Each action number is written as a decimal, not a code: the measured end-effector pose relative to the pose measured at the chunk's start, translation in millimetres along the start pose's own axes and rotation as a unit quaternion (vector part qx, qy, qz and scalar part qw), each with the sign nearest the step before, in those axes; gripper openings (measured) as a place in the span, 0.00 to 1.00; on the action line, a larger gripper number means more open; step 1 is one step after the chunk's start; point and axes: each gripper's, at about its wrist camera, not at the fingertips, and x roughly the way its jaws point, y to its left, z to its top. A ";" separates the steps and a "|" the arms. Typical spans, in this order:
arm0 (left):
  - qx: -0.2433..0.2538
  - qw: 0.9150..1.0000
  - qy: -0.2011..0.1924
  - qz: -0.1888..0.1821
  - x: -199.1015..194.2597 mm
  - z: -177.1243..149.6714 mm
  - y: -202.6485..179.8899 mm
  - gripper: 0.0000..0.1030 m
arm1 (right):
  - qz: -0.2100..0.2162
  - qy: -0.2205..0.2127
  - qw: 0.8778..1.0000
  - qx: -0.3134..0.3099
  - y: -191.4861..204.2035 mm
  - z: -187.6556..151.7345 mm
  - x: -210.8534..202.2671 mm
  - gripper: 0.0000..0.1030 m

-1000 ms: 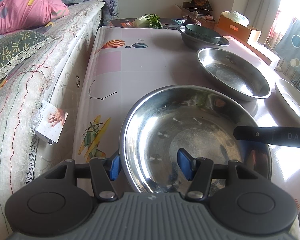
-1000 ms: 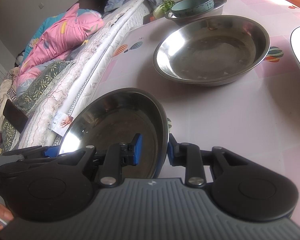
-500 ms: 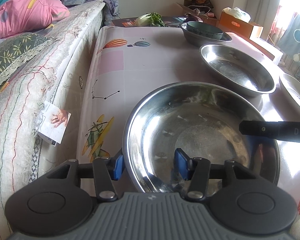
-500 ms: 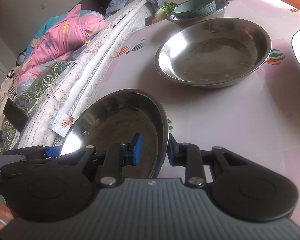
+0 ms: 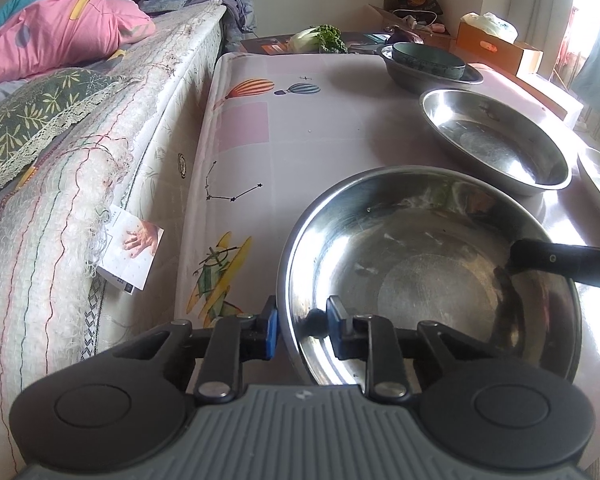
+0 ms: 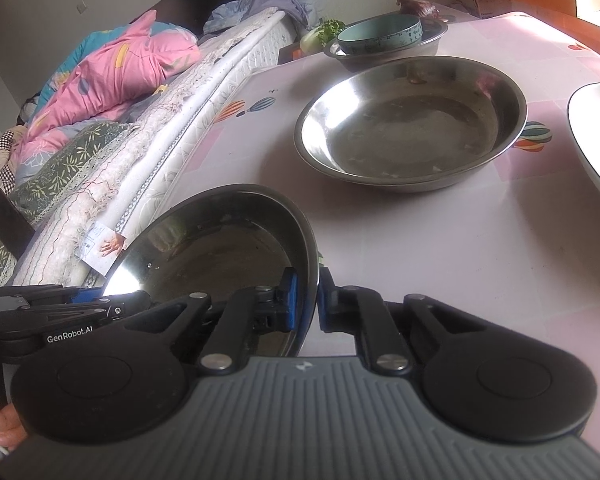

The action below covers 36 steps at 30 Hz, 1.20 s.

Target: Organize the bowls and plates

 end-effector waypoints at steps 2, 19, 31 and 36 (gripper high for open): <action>0.004 1.000 -0.002 0.003 -1.1 -0.8 -1.2 0.24 | -0.002 0.000 1.000 0.001 -1.6 -0.1 0.1 0.07; 0.020 1.000 0.007 0.018 6.7 5.8 -10.8 0.30 | -0.003 0.000 1.000 0.006 -1.7 -1.4 5.1 0.07; 0.012 0.999 0.008 0.028 6.8 8.3 -12.7 0.31 | -0.002 -0.001 1.000 0.007 -1.1 -1.0 4.6 0.08; 0.009 1.000 0.008 0.028 4.7 7.4 -11.7 0.31 | 0.002 -0.004 1.000 0.006 -0.8 -0.9 2.8 0.08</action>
